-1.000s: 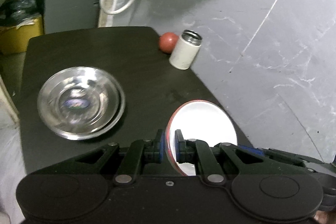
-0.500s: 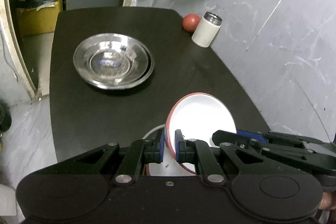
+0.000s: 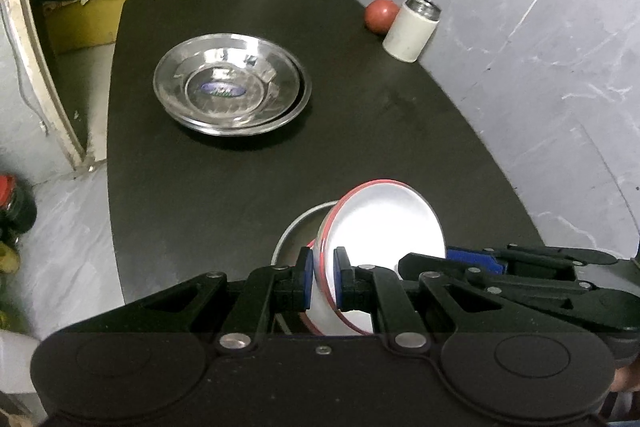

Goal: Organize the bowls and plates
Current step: 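Lower the second white bowl with both grippers into the steel bowl, then open both grippers and release the white bowl inside the steel bowl, then move both grippers to the rim of the steel bowl holding the white bowls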

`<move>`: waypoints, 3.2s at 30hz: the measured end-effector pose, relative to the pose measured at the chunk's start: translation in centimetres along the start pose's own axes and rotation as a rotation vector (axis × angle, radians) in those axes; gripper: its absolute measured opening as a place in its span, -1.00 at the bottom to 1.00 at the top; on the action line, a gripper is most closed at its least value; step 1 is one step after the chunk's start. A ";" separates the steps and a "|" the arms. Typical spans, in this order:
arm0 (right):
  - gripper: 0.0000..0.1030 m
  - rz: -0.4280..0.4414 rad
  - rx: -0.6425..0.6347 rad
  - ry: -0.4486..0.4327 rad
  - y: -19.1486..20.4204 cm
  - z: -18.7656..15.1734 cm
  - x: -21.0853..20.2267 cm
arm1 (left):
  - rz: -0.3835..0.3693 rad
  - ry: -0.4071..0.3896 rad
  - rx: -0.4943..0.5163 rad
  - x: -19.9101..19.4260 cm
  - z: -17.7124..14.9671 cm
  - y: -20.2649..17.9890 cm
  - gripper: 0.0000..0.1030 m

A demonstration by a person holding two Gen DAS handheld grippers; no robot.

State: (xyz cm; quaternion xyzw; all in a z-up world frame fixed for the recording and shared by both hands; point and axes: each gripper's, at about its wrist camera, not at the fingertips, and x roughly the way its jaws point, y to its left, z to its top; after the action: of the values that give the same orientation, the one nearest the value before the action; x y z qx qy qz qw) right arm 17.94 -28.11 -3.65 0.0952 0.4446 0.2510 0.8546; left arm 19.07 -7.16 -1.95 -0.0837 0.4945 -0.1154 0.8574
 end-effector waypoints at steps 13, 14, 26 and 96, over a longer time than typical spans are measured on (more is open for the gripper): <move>-0.46 0.016 -0.002 0.047 -0.1 -0.3 0.9 | 0.025 0.056 -0.021 1.3 0.1 0.4 -0.79; -0.46 0.016 -0.003 0.047 -0.1 -0.2 0.9 | 0.026 0.058 -0.021 1.3 0.1 0.4 -0.79; -0.46 0.021 -0.013 0.060 -0.1 0.0 1.0 | 0.053 0.080 -0.021 1.9 0.3 0.3 -0.79; 1.00 -0.305 0.021 -0.028 -3.4 -1.8 -1.9 | 0.244 -0.088 -0.074 -0.1 -2.3 5.0 0.98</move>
State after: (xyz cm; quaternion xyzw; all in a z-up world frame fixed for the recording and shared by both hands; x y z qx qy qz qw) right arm 16.73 -32.11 -4.67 0.0389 0.4447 0.1124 0.8878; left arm 17.57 -2.38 -4.27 -0.0594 0.4667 0.0117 0.8823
